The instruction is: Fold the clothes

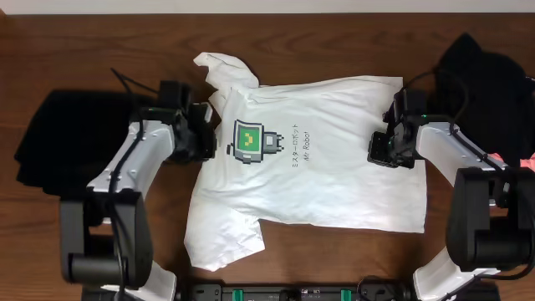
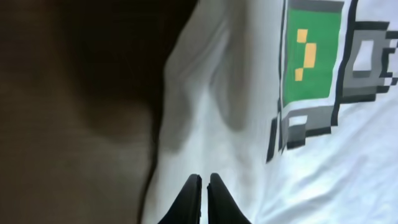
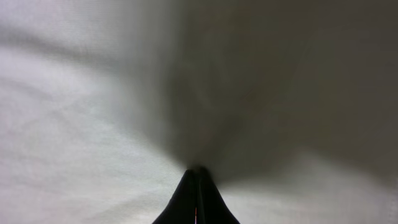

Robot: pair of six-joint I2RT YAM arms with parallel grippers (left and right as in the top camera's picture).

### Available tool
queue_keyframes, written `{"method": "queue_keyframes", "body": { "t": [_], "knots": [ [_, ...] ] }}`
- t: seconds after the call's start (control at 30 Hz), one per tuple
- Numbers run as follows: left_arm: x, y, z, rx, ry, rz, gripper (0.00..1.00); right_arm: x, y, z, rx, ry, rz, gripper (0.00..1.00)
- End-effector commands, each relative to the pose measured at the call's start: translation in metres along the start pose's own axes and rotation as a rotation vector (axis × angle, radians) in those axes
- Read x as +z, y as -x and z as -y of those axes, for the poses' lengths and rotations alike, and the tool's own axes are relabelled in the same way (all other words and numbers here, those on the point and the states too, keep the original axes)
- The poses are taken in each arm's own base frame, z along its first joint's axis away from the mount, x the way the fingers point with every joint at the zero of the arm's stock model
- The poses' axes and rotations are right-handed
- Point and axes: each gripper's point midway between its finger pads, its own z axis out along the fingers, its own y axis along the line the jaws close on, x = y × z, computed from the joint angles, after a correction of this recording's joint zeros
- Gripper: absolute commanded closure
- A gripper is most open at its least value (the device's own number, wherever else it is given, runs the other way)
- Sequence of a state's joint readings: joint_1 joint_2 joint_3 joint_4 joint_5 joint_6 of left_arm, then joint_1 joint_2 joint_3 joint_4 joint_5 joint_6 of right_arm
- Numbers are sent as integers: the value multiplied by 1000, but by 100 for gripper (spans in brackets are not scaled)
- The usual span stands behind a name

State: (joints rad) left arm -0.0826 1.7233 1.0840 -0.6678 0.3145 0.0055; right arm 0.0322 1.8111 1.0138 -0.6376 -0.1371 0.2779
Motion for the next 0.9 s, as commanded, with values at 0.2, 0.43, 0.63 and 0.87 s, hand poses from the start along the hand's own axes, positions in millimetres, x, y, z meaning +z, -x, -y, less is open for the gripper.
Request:
{"method": "queue_keyframes", "body": {
  "t": [0.2,0.43,0.63,0.87],
  "knots": [
    [44,-23,-4,26,-7,-122,94,14,-25,17,28,-83,-76,99],
    [57,-46,-59,-135,284,-216,94,12,-26,33,55,-175,-69,99],
    [33,-77,-99,-366,476,-296,94,5,-18,66,111,-313,-25,99],
    [18,-101,-116,-475,498,-383,94,2,-17,83,162,-329,-27,99]
  ]
}}
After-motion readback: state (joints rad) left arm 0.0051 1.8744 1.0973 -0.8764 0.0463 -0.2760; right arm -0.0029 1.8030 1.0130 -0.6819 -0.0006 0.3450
